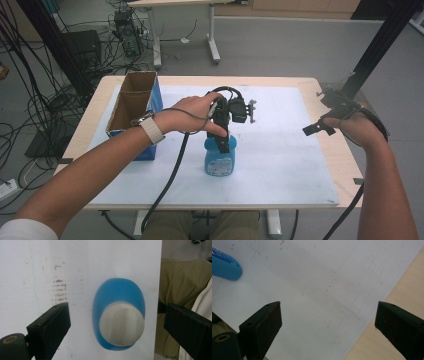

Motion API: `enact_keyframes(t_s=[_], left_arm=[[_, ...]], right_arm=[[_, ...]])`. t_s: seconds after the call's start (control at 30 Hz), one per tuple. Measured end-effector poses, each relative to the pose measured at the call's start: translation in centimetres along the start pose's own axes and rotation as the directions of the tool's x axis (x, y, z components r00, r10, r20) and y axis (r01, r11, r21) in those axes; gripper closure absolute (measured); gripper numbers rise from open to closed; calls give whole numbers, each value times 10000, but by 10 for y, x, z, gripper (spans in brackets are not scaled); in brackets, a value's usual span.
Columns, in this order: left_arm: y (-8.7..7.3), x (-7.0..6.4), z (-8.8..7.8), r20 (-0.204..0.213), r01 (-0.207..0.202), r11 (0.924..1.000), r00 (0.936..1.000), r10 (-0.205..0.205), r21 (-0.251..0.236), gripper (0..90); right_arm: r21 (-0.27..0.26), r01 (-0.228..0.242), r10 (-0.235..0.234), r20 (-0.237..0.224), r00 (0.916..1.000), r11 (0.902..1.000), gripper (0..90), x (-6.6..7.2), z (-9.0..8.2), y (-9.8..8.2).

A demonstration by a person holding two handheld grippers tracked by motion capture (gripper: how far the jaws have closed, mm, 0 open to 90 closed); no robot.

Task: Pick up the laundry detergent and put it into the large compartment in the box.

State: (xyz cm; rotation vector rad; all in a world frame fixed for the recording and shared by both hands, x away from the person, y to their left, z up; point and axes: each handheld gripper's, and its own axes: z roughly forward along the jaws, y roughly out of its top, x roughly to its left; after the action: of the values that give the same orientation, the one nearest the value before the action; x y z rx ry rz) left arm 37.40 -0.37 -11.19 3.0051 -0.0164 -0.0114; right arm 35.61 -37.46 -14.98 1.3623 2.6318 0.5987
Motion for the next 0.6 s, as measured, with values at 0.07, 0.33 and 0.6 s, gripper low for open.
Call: enact_keyframes(t_s=[0.07, 0.33, 0.6], left_arm=[[0, 0, 0, 2, 9, 10000, 10000, -9, -12, 74], [0, 0, 0, 14, 19, 10000, 10000, -19, -32, 74], [0, 0, 0, 21, -28, 10000, 10000, 28, -29, 74]], right_arm=[[-6, 2, -2, -4, 10000, 10000, 72, 0, 0, 0], [-39, 19, -19, 12, 10000, 10000, 72, 1, -1, 0], [-24, 4, -4, 21, 10000, 10000, 72, 1, -1, 0]])
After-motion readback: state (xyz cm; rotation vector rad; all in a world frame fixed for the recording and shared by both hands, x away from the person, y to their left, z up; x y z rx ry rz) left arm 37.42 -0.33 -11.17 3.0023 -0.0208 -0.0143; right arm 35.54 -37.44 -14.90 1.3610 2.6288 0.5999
